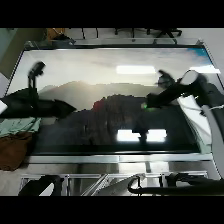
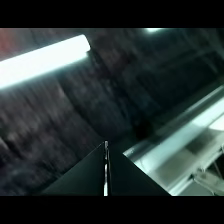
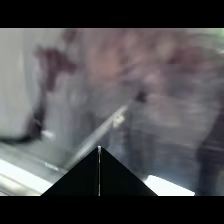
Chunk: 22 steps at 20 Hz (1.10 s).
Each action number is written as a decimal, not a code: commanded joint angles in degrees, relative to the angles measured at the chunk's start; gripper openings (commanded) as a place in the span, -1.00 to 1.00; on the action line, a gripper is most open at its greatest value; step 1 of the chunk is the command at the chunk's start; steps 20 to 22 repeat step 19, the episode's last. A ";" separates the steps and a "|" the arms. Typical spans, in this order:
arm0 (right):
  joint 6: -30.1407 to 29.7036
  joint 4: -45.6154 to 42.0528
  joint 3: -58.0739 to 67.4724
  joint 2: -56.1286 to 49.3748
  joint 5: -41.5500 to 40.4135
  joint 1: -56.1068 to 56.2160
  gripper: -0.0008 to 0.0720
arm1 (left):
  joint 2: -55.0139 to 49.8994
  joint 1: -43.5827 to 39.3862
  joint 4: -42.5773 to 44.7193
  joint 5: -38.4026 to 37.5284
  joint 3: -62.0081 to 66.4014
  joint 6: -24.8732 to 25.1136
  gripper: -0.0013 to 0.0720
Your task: Fold the shirts.
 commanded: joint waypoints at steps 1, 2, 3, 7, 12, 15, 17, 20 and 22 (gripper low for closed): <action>-1.68 -2.60 -14.29 5.90 -13.70 14.08 -0.93 | 5.62 -5.14 -0.50 6.01 -14.16 -0.31 -0.93; -1.73 -2.40 -16.96 7.26 -15.78 15.50 -0.93 | 6.78 -6.03 -1.05 7.06 -16.37 -0.46 -0.93; -2.19 -2.40 -18.82 8.26 -17.25 16.48 -0.93 | 7.67 -6.58 -1.51 7.87 -17.84 -0.52 -0.93; -2.10 -1.97 -19.80 8.48 -17.94 17.59 -0.93 | 9.14 -6.95 -1.42 8.35 -19.21 -1.31 -0.93; -2.12 -1.55 -19.78 8.46 -17.33 17.66 -0.93 | 9.09 -6.93 -1.40 8.72 -19.21 -1.31 -0.93; -2.12 -1.55 -19.78 8.46 -17.33 17.66 -0.93 | 9.09 -6.93 -1.42 8.72 -19.21 -1.31 -0.93; -2.12 -1.53 -19.78 8.46 -17.33 17.66 -0.93 | 9.09 -6.93 -1.40 8.74 -19.21 -1.31 -0.93; -2.12 -1.55 -19.78 8.46 -17.33 17.66 -0.93 | 9.09 -6.93 -1.40 8.72 -19.21 -1.31 -0.93; -2.12 -1.55 -19.78 8.46 -17.33 17.66 -0.93 | 9.09 -6.93 -1.40 8.72 -19.21 -1.31 -0.93</action>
